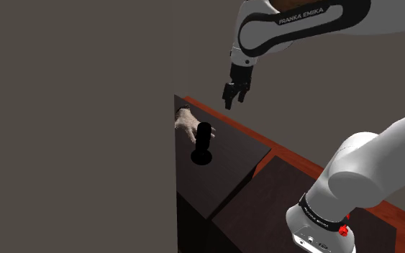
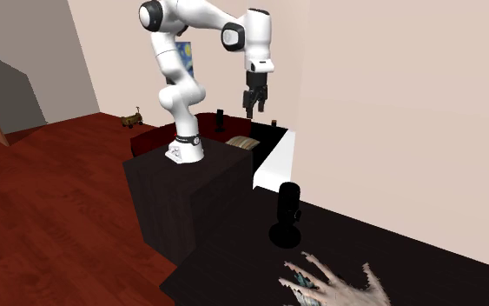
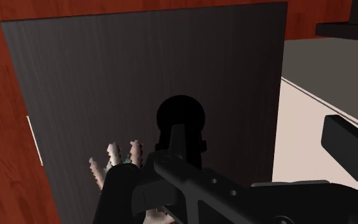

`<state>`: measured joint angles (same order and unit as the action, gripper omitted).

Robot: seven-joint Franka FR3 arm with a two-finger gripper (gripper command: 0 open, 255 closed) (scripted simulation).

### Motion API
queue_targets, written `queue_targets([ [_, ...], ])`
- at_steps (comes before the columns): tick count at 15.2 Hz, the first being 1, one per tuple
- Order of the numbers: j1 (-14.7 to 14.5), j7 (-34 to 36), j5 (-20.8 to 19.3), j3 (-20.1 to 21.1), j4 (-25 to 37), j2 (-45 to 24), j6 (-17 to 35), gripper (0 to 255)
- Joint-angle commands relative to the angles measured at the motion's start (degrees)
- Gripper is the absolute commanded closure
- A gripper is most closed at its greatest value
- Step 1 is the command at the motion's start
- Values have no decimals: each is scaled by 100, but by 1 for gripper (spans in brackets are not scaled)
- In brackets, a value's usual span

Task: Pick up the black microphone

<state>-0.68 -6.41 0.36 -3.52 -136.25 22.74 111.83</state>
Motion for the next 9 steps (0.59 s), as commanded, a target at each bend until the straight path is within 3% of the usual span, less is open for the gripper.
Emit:
queue_targets([
  [1,6,-17,-14,-17,91,-407,341,0],
  [9,33,-89,-24,-80,738,-2107,1446,0],
])
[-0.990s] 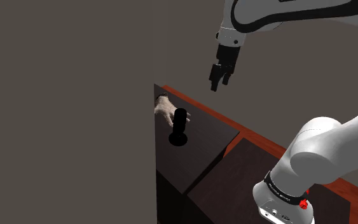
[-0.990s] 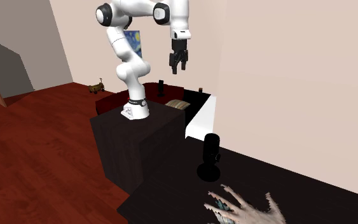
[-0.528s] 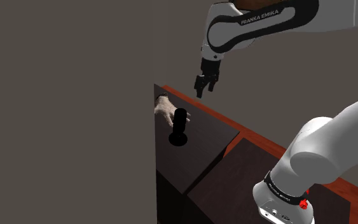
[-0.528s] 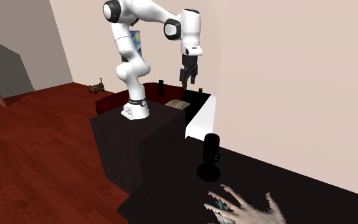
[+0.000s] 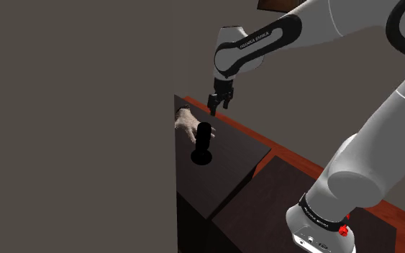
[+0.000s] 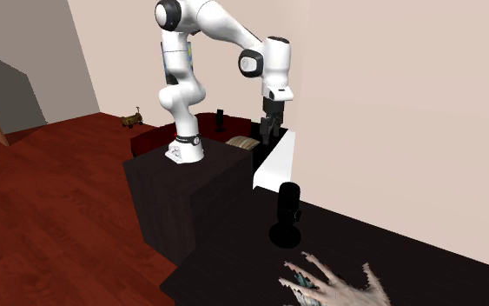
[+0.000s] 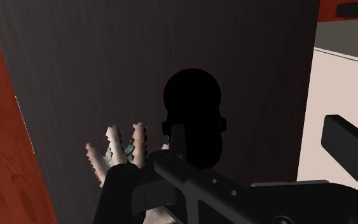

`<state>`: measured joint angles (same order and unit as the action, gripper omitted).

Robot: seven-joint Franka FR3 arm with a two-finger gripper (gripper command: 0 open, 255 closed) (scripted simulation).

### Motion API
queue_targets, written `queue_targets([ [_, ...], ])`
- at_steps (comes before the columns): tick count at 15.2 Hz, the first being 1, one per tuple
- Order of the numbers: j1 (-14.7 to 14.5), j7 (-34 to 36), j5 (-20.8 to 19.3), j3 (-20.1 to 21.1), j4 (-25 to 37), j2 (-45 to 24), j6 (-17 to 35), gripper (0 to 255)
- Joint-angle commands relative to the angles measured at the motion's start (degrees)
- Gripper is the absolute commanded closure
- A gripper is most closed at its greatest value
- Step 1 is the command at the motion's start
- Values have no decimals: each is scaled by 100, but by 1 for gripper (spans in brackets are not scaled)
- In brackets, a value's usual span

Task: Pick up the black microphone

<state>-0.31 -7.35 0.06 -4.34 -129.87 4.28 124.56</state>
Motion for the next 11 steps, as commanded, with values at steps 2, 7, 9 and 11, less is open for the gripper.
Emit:
queue_targets([
  [2,7,-12,13,-10,338,-699,385,0],
  [7,46,-53,38,-28,1066,-1799,791,0],
  [9,66,-66,49,-33,1410,-2242,903,0],
  [11,88,-76,59,-36,1786,-2687,986,0],
])
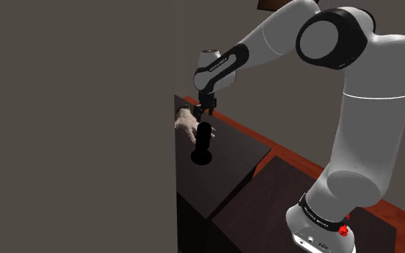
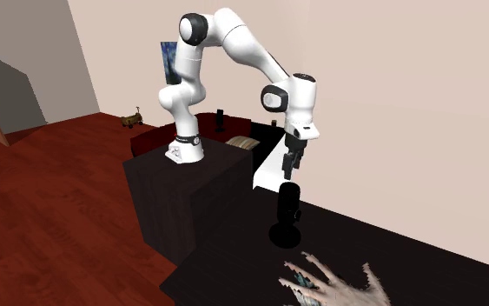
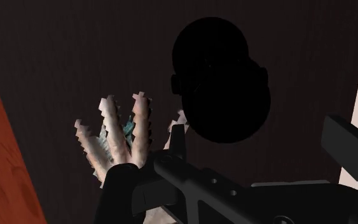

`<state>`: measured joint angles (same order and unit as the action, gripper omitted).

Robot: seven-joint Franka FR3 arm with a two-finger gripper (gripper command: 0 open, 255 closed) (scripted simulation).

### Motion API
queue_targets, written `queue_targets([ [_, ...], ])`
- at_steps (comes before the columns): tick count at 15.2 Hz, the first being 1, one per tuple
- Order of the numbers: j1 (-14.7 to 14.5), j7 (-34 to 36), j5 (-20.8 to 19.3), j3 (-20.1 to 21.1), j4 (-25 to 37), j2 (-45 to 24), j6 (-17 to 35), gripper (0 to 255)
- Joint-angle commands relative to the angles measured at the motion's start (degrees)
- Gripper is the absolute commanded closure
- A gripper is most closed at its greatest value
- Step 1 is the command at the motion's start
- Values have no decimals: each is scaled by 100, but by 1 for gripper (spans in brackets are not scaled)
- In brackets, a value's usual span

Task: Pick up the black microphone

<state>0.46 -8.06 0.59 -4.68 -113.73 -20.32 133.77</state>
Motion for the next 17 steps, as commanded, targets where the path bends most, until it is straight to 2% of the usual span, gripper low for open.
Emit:
queue_targets([
  [1,24,-11,11,-2,372,-451,96,0],
  [3,42,-15,16,-3,667,-765,125,0],
  [12,61,-25,48,21,652,-1173,546,0],
  [13,60,-24,48,21,654,-1176,548,255],
  [17,60,-25,49,21,664,-1181,543,255],
])
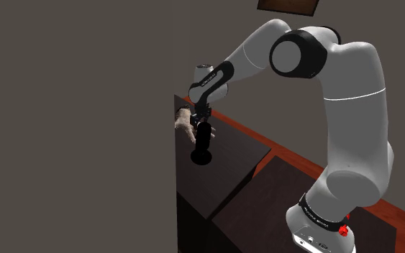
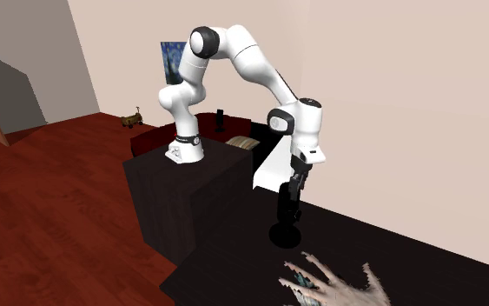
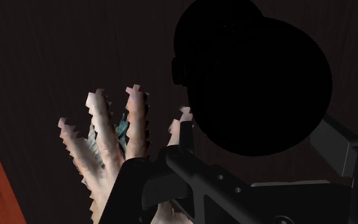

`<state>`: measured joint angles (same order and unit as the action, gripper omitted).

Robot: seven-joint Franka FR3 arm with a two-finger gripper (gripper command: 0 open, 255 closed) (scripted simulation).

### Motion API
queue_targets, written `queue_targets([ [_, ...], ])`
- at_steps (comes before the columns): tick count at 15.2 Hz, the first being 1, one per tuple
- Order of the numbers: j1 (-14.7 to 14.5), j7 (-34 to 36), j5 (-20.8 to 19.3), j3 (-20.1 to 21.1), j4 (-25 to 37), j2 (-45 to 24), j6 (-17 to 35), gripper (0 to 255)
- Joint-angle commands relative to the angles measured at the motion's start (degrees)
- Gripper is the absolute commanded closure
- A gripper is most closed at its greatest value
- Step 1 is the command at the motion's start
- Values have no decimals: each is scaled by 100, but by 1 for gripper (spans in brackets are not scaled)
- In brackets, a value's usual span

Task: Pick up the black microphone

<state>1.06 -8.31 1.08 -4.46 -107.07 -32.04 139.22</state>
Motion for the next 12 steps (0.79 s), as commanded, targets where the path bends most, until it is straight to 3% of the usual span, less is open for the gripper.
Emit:
queue_targets([
  [1,2,-1,-1,-2,-7,-3,-2,255],
  [12,-16,9,-30,-24,-2,378,-387,255],
])
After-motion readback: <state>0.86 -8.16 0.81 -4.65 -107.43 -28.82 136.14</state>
